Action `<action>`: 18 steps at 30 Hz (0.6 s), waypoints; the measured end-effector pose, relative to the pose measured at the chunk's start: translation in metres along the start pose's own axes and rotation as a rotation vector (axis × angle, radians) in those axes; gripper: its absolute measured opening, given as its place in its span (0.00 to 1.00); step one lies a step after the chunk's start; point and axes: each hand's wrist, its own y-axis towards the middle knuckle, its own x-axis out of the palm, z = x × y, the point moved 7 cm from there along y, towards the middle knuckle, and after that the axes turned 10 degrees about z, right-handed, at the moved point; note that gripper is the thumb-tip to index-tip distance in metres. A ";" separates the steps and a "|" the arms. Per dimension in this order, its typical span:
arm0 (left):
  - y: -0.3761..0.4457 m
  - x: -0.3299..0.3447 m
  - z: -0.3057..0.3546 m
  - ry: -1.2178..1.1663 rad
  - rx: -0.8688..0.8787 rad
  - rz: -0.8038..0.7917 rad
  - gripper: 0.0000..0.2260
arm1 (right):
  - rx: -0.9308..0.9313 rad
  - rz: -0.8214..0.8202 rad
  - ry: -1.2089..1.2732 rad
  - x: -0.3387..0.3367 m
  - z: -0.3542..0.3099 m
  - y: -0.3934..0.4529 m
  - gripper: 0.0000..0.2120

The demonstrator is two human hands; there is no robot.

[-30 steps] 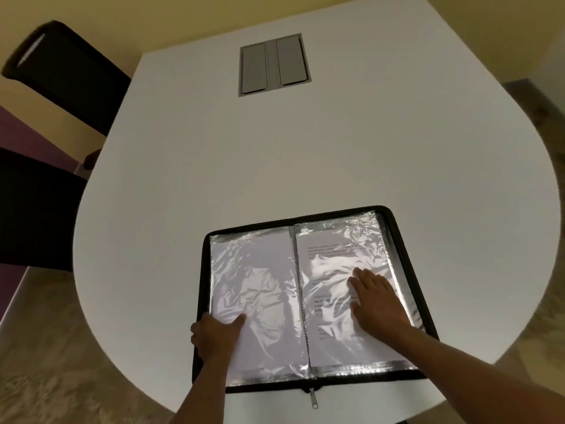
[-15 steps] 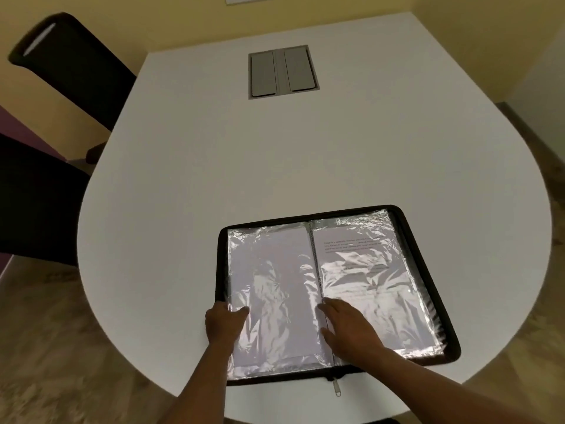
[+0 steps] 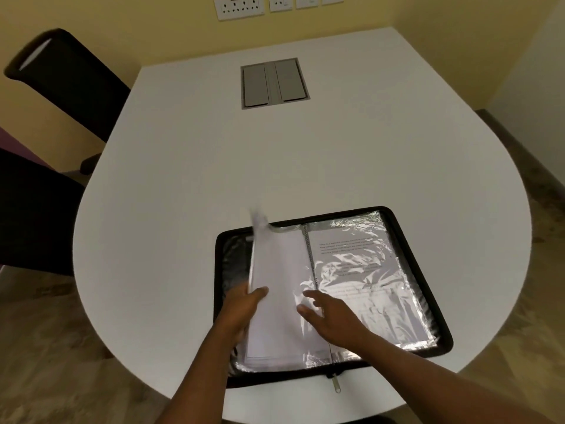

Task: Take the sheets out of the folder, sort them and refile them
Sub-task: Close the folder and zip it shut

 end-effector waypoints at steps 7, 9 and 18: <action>-0.062 0.083 0.045 0.011 0.136 -0.415 0.19 | 0.228 0.109 0.428 -0.051 -0.039 0.002 0.24; -0.075 0.108 0.047 0.092 0.196 -0.476 0.27 | 0.342 0.156 0.518 -0.075 -0.022 0.002 0.14; -0.059 0.143 0.030 0.295 0.385 -0.406 0.26 | 0.390 0.240 0.292 -0.157 0.091 0.019 0.14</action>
